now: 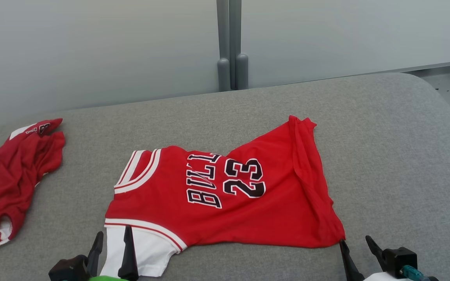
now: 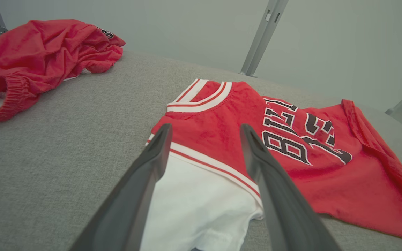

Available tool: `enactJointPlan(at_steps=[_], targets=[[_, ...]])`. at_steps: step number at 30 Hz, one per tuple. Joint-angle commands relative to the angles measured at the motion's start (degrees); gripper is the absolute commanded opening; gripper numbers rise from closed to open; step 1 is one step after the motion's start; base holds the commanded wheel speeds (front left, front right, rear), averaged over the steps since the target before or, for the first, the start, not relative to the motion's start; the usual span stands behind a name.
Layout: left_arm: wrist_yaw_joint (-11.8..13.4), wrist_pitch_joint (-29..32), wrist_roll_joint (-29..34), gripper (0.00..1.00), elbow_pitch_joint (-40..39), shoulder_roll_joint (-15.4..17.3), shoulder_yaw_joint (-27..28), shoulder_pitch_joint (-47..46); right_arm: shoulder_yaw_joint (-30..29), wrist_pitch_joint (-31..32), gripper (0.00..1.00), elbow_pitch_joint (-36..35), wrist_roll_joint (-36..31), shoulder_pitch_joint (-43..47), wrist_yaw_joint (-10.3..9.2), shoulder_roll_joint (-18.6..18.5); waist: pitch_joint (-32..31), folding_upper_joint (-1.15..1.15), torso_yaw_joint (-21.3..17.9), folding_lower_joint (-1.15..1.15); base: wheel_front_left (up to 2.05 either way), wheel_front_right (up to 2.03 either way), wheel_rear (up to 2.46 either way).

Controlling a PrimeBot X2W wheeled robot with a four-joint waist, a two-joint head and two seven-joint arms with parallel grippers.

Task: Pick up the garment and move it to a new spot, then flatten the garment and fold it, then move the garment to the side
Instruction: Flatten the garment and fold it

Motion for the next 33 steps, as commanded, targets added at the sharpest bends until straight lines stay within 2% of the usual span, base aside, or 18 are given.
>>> enactJointPlan(at_steps=[1, 11, 16, 22, 26, 31, 33], targets=[[0.23, -0.07, 0.72, 1.0, -0.22, 0.16, 0.05, -0.37, 0.31, -0.18, 1.0, 1.24, 2.06, -0.89, -0.02, -0.13, 0.09, 0.27, 0.46, 0.0, 0.0, 0.0, 0.0], [0.62, 0.23, 0.5, 1.0, -0.51, 0.74, 0.01, -0.46, 4.74, -0.2, 1.0, 10.62, 17.5, -5.55, -0.02, -0.13, 0.68, 0.27, 3.21, 0.0, 0.0, 0.0, 0.0], [0.78, 0.31, 0.3, 1.0, -0.55, 1.02, 0.19, -0.46, 5.97, -0.2, 1.0, 13.31, 22.16, -7.45, -0.02, -0.15, 0.89, 0.27, 4.07, 0.0, 0.0, 0.0, 0.0], [1.02, 0.29, 0.2, 1.0, -0.66, 1.19, 0.19, -0.73, 5.5, -0.19, 1.0, 16.24, 24.2, -9.87, -0.02, -0.14, 1.07, 0.27, 4.97, 0.0, 0.0, 0.0, 0.0], [1.12, 0.2, 0.03, 1.0, -0.56, 1.08, 0.17, -0.76, 4.98, -0.12, 0.52, 17.56, 25.0, -10.66, -0.02, -0.15, 1.17, 0.27, 5.05, 0.0, 0.0, 0.0, 0.0], [1.19, 0.1, -0.16, 1.0, -0.43, 1.03, 0.35, -0.69, 4.5, -0.09, 0.3, 18.54, 25.42, -11.12, -0.02, -0.12, 1.34, 0.27, 4.6, 0.0, 0.0, 0.0, 0.0], [1.24, 0.01, -0.12, 1.0, -0.41, 1.02, 0.4, -0.65, 4.01, -0.09, 0.11, 18.52, 25.1, -11.25, -0.02, -0.14, 1.43, 0.27, 4.3, 0.0, 0.0, 0.0, 0.0]])
